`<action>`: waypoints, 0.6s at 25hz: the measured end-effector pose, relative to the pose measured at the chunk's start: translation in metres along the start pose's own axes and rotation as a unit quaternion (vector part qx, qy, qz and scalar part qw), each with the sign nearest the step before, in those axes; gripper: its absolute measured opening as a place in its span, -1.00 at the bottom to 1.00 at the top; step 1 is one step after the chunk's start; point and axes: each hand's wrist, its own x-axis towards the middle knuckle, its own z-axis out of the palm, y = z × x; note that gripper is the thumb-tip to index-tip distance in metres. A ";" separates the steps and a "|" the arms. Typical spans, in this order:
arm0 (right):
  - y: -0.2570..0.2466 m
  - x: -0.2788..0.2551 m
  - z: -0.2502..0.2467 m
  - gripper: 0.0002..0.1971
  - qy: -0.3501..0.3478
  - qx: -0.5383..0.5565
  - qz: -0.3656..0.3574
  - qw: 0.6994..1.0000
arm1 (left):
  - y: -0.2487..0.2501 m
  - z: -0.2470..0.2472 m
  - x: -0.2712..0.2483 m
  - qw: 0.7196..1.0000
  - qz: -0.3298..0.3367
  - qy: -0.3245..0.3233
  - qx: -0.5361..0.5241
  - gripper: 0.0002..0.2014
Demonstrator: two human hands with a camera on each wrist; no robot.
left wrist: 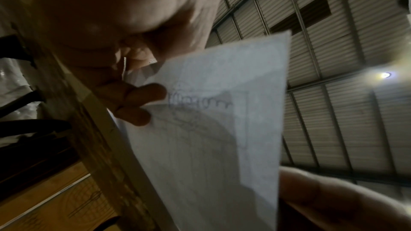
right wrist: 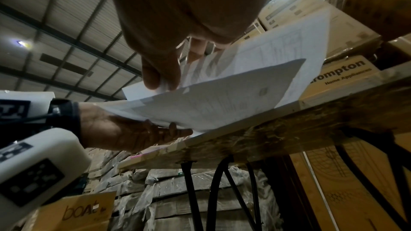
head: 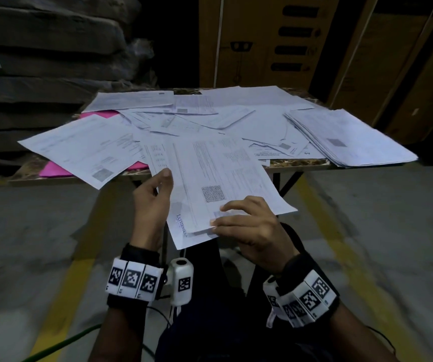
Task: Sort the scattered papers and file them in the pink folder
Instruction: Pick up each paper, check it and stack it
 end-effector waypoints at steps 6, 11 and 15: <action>0.007 0.001 0.005 -0.89 -0.006 0.076 0.050 0.996 | -0.003 0.013 -0.003 0.995 0.031 -0.040 0.084 -0.37; 0.010 -0.003 -0.006 -0.67 -0.013 0.175 0.139 0.975 | -0.010 0.012 -0.001 0.991 0.057 -0.067 0.105 -0.57; 0.021 -0.005 -0.025 -0.73 0.042 0.211 0.231 0.949 | -0.014 0.002 0.002 0.993 0.030 -0.080 0.083 -0.64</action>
